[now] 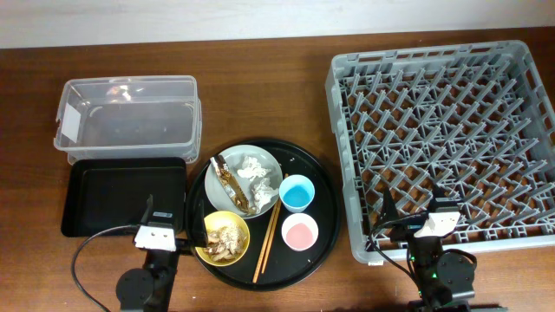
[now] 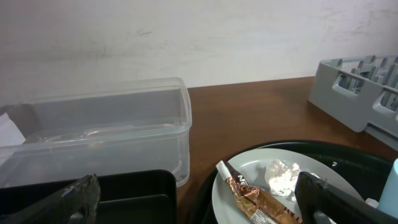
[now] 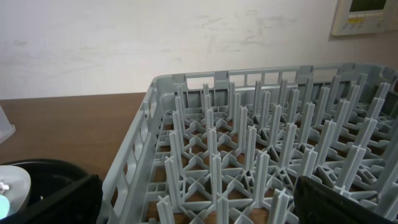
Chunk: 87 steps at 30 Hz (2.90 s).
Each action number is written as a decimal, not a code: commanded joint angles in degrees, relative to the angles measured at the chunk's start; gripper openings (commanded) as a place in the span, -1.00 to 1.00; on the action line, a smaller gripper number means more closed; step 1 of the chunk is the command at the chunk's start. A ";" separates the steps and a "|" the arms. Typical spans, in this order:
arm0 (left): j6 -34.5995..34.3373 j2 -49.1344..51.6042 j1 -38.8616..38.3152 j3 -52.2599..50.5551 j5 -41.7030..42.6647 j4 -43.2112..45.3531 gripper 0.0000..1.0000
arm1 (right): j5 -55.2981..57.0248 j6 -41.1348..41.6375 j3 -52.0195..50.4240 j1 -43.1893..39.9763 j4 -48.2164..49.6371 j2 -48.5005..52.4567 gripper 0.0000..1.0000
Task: Sort waste into correct bins and load items into the dishwasher rack
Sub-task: 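Move the left gripper toward the white plate on the round tray, then grasp the Nescafe Gold wrapper with the left gripper and drop it in the clear bin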
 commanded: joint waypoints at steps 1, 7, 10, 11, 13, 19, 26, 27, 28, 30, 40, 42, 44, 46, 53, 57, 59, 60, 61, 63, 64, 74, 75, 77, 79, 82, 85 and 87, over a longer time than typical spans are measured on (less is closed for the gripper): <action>0.07 -0.50 0.13 -0.46 -0.63 0.02 0.98 | 0.07 0.33 -0.42 -0.35 -0.24 -0.15 0.97; 0.07 -0.50 0.13 -0.46 -0.63 0.02 0.99 | 0.07 0.33 -0.42 -0.35 -0.24 -0.15 0.97; 0.07 -0.50 0.13 -0.46 -0.63 0.02 0.98 | 0.07 0.33 -0.42 -0.35 -0.24 -0.15 0.97; 0.07 -0.50 0.13 -0.46 -0.63 0.02 0.98 | 0.07 0.33 -0.42 -0.35 -0.24 -0.15 0.97; 0.07 -0.50 0.13 -0.46 -0.63 0.02 0.98 | 0.07 0.33 -0.42 -0.35 -0.24 -0.15 0.97; 0.07 -0.50 0.13 -0.46 -0.63 0.02 0.98 | 0.07 0.33 -0.42 -0.35 -0.24 -0.15 0.97; 0.07 -0.50 0.13 -0.46 -0.63 0.02 0.98 | 0.07 0.33 -0.42 -0.35 -0.24 -0.15 0.97; 0.07 -0.50 0.13 -0.46 -0.63 0.02 0.98 | 0.07 0.33 -0.42 -0.35 -0.24 -0.15 0.97; 0.07 -0.50 0.13 -0.46 -0.63 0.02 0.98 | 0.07 0.31 -0.42 -0.35 -0.24 -0.15 0.97; 0.07 -0.50 0.13 -0.46 -0.63 0.02 0.98 | 0.07 0.33 -0.42 -0.35 -0.24 -0.15 0.97; 0.04 -0.50 0.13 -0.44 -0.28 0.00 0.98 | -0.15 0.33 -0.42 -0.35 -0.26 -0.15 0.97; 0.00 -0.50 0.13 -0.42 -0.02 0.09 0.98 | -3.10 0.35 -0.42 -0.35 -0.26 -0.15 0.97; -1.84 -0.50 0.13 -0.28 0.02 0.02 0.98 | -3.10 0.35 -0.20 -0.35 -0.31 -0.13 0.97; -2.82 -0.35 0.13 1.22 0.00 -2.56 0.98 | -2.91 0.35 1.18 -0.35 -1.44 0.24 0.97; -2.82 10.78 0.13 17.97 0.02 -19.82 0.98 | -2.95 2.14 19.50 -0.35 -16.35 15.28 0.97; -2.82 23.91 0.13 29.16 0.04 -25.68 0.98 | -2.95 2.10 34.27 -0.35 -27.76 29.14 0.97; -2.80 32.22 0.13 36.63 2.10 -29.83 0.99 | -2.95 2.10 42.45 -0.35 -35.15 36.22 0.97; -2.80 36.35 0.13 40.39 2.69 -32.59 0.99 | -2.97 2.10 45.51 -0.35 -38.18 38.84 0.97; -2.80 40.15 0.13 43.74 3.13 -35.65 0.98 | -2.97 2.10 49.00 -0.35 -41.83 41.57 0.97; -2.78 47.93 0.13 50.75 5.92 -43.65 0.98 | -3.17 2.08 56.48 -0.35 -50.07 47.10 0.97; -2.78 50.75 0.13 53.33 6.58 -47.10 0.98 | -3.19 2.10 58.71 -0.35 -52.83 48.63 0.97; -2.82 69.24 -3.23 57.18 11.41 -39.71 0.96 | -3.17 2.10 62.34 -0.35 -58.80 51.23 0.97; -2.82 72.11 -4.37 57.18 11.32 -38.77 0.95 | -3.19 2.10 62.34 -0.35 -58.84 51.23 0.97; -4.17 78.82 -6.16 57.18 10.88 -36.76 0.95 | -3.17 2.10 62.34 -0.35 -59.41 51.25 0.97; -6.80 84.56 -7.41 57.18 9.27 -35.63 0.95 | -3.17 2.10 62.34 -0.35 -59.60 51.25 0.97; -7.15 92.17 -9.49 57.18 9.29 -32.37 0.84 | -3.17 2.10 62.34 -0.35 -59.58 51.25 0.97; -7.15 96.67 -11.45 57.18 9.09 -30.10 0.84 | -3.17 2.10 62.34 -0.35 -59.60 51.25 0.97; -7.37 98.95 -12.57 57.18 6.58 -29.44 0.78 | -3.17 2.10 62.34 -0.35 -59.63 51.25 0.97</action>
